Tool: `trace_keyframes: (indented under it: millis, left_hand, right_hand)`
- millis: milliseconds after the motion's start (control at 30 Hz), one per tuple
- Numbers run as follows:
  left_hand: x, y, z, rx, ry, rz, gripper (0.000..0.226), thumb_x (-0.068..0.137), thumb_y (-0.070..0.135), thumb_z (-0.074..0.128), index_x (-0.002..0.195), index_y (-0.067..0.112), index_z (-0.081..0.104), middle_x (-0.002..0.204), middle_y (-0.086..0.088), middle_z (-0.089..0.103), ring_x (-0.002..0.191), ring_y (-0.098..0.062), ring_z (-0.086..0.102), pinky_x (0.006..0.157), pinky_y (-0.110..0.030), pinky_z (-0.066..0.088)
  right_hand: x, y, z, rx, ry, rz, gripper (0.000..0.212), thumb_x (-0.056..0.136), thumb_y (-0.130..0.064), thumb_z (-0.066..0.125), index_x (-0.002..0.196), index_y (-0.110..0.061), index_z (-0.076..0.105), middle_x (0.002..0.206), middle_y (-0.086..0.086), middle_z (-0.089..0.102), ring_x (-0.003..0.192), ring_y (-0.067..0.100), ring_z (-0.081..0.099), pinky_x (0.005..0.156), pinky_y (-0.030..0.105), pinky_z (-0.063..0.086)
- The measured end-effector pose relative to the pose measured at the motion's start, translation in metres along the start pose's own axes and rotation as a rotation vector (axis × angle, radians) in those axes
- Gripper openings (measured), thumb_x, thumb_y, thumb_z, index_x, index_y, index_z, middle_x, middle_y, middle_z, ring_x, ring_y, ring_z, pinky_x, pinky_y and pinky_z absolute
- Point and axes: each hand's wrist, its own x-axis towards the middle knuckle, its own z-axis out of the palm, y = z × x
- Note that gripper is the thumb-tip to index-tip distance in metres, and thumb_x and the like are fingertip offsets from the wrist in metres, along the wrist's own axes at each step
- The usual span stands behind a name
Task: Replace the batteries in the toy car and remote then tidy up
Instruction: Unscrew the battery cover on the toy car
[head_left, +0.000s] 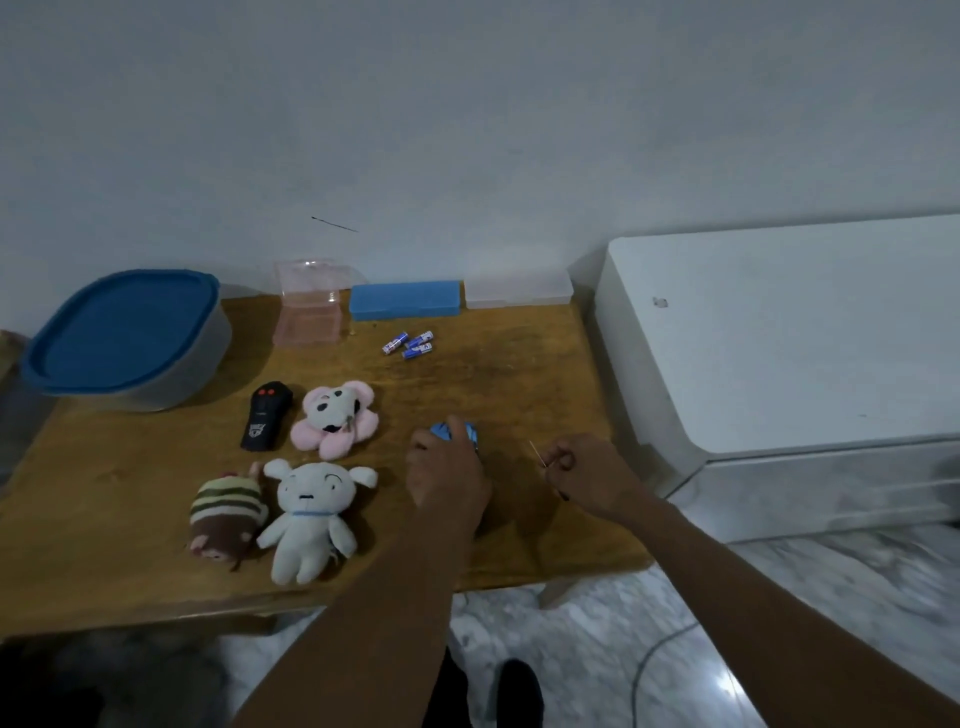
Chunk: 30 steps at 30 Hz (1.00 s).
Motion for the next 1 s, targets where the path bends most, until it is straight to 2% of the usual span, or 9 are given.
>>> trace_keyframes:
  millis: [133,267,333,467,600,667,767,900,1000]
  left_hand:
    - [-0.003,0.003,0.003,0.021,0.004,-0.007,0.081,0.084,0.042,0.065,0.145,0.024,0.015,0.135,-0.026,0.033,0.11,-0.034,0.053,0.077,-0.034,0.048]
    - [0.0,-0.001,0.005,-0.07,-0.033,-0.022,0.092,0.078,0.041,0.07,0.147,0.026,0.01,0.136,-0.027,0.034,0.112,-0.034,0.053,0.084,-0.037,0.052]
    - [0.0,-0.008,-0.001,-0.209,-0.058,-0.022,0.094,0.076,0.038,0.071,0.146,0.026,0.011,0.137,-0.024,0.036,0.115,-0.034,0.052,0.087,-0.039,0.053]
    - [-0.002,-0.027,-0.008,-0.58,-0.003,0.019,0.081,0.074,0.032,0.073,0.139,0.015,0.028,0.124,-0.01,0.053,0.108,-0.024,0.056,0.084,-0.034,0.05]
    - [-0.015,-0.049,-0.019,-1.127,-0.081,0.073,0.049,0.087,0.02,0.062,0.13,0.011,0.041,0.102,0.001,0.058,0.088,-0.013,0.058,0.066,-0.027,0.046]
    - [-0.022,-0.057,-0.025,-1.346,-0.164,0.042,0.039,0.09,0.014,0.052,0.127,0.008,0.046,0.099,-0.005,0.059,0.086,-0.019,0.059,0.064,-0.03,0.046]
    - [-0.022,-0.069,-0.032,-1.68,-0.289,-0.086,0.039,0.084,0.018,0.051,0.122,0.01,0.053,0.106,-0.021,0.064,0.09,-0.036,0.062,0.076,-0.043,0.053]
    - [-0.012,-0.079,-0.046,-1.837,-0.368,-0.086,0.034,0.086,0.017,0.047,0.112,-0.002,0.058,0.087,-0.021,0.067,0.073,-0.032,0.064,0.065,-0.037,0.054]
    - [-0.001,-0.087,-0.058,-1.83,-0.436,0.017,0.035,0.089,0.018,0.044,0.115,0.0,0.057,0.095,-0.023,0.066,0.08,-0.035,0.063,0.071,-0.04,0.054]
  right_hand:
    - [-0.005,0.004,-0.001,0.021,-0.006,0.013,0.009,0.087,-0.012,0.063,0.085,-0.02,0.066,0.075,-0.003,0.063,0.081,0.017,0.063,0.072,0.027,0.049]
    - [-0.003,0.001,-0.005,-0.002,0.004,-0.014,0.01,0.087,-0.012,0.061,0.085,-0.021,0.066,0.074,-0.003,0.063,0.081,0.019,0.063,0.072,0.03,0.05]
    - [-0.001,-0.002,-0.006,-0.019,0.001,-0.028,0.009,0.087,-0.013,0.062,0.085,-0.02,0.067,0.069,-0.007,0.06,0.078,0.017,0.062,0.071,0.031,0.05]
    - [0.003,-0.012,-0.009,-0.056,-0.002,-0.043,0.007,0.088,-0.02,0.063,0.091,-0.019,0.069,0.073,-0.003,0.064,0.081,0.02,0.065,0.079,0.039,0.056]
    - [0.005,-0.033,-0.016,-0.063,-0.006,-0.115,0.013,0.089,-0.022,0.063,0.079,-0.03,0.062,0.067,-0.008,0.062,0.077,0.018,0.064,0.073,0.036,0.053]
    - [0.006,-0.047,-0.021,-0.063,-0.001,-0.148,0.014,0.09,-0.022,0.062,0.079,-0.031,0.062,0.068,-0.009,0.062,0.074,0.014,0.063,0.068,0.029,0.051]
    - [0.01,-0.07,-0.028,-0.037,0.041,-0.201,0.009,0.09,-0.019,0.062,0.084,-0.026,0.064,0.069,-0.009,0.061,0.072,0.011,0.061,0.063,0.022,0.046]
    - [0.013,-0.103,-0.039,-0.025,0.111,-0.267,0.004,0.088,-0.016,0.064,0.088,-0.02,0.065,0.072,-0.01,0.059,0.07,0.008,0.057,0.061,0.02,0.043]
    - [0.019,-0.126,-0.046,-0.017,0.18,-0.294,0.003,0.087,-0.015,0.065,0.087,-0.018,0.066,0.071,-0.01,0.059,0.071,0.012,0.058,0.068,0.026,0.048]
